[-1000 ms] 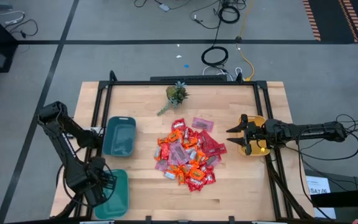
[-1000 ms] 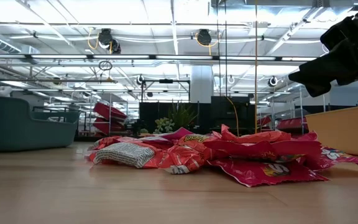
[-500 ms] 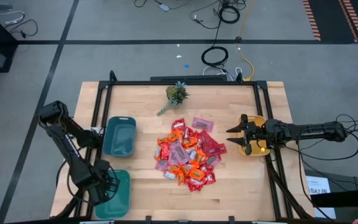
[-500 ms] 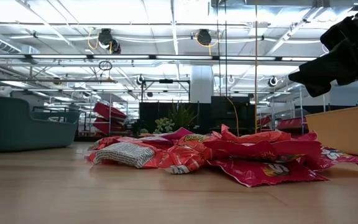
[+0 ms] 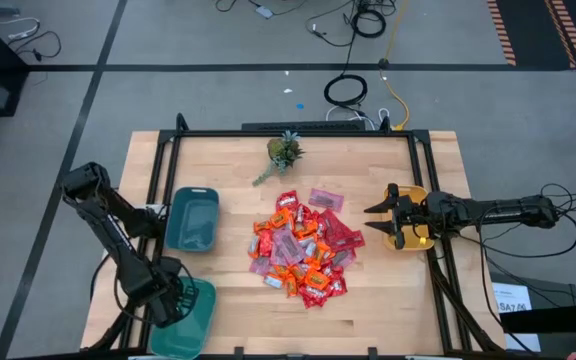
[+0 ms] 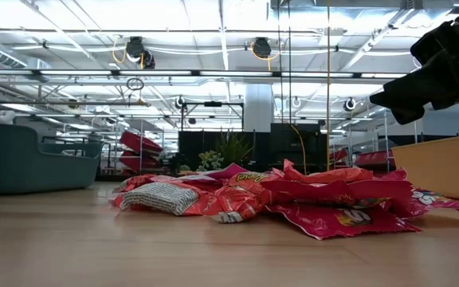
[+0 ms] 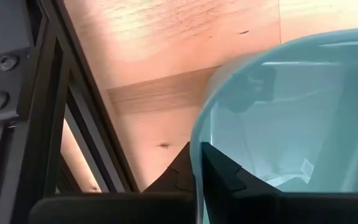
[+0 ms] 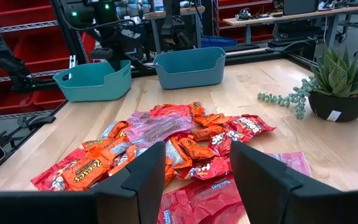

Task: Sort candy
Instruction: Move the light blue bin from the bottom to the center of the table

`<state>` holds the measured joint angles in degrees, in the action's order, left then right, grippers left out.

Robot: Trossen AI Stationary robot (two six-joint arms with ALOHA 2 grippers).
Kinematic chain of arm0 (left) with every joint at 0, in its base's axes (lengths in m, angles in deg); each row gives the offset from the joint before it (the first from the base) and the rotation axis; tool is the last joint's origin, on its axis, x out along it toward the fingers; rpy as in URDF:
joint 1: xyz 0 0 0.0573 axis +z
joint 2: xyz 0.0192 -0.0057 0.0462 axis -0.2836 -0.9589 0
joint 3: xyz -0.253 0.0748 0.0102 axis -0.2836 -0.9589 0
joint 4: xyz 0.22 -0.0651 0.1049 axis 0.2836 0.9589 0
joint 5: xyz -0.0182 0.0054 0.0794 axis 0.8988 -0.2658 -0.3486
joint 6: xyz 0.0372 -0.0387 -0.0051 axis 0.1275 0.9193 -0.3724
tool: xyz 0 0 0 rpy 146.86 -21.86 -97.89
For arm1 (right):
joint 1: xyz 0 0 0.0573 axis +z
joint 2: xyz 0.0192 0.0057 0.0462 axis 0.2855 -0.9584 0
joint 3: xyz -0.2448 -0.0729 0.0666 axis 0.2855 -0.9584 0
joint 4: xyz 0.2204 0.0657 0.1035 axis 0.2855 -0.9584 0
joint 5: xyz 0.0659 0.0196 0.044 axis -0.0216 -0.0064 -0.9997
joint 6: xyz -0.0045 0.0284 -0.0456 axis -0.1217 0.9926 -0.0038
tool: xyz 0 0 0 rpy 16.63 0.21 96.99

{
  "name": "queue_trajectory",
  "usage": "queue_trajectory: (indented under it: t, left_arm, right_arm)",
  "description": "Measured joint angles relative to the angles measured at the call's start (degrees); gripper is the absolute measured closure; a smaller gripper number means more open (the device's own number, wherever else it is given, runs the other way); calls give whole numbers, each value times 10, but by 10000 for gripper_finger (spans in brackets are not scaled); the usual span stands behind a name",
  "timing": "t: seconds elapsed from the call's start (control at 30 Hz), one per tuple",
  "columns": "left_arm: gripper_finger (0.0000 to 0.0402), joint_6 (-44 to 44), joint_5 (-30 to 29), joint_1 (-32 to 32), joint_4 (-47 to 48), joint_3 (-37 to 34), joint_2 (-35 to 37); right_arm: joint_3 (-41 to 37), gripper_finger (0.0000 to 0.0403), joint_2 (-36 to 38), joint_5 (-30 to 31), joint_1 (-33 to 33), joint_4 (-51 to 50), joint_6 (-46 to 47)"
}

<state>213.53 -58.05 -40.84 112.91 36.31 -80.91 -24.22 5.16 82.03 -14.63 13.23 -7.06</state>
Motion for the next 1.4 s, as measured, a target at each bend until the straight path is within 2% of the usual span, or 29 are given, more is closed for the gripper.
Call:
queue_trajectory:
  t: [0.1,0.37,0.57,0.73,1.0,1.23,1.4]
  left_arm:
    - [388,-7,-10,8,2,3,0]
    - [389,-65,-103,51,5,28,8]
    - [390,-137,-117,111,47,58,10]
    - [390,-243,-144,184,58,88,10]
    - [390,-460,-176,348,88,165,11]
    - [391,-660,-182,543,94,251,11]
    - [391,-750,-182,678,94,285,11]
  right_arm:
    - [0,231,0,0,0,0,0]
    - [0,231,0,0,0,0,0]
    - [0,231,0,0,0,0,0]
    - [0,231,0,0,0,0,0]
    - [0,231,0,0,0,0,0]
    - [0,231,0,0,0,0,0]
    - [0,231,0,0,0,0,0]
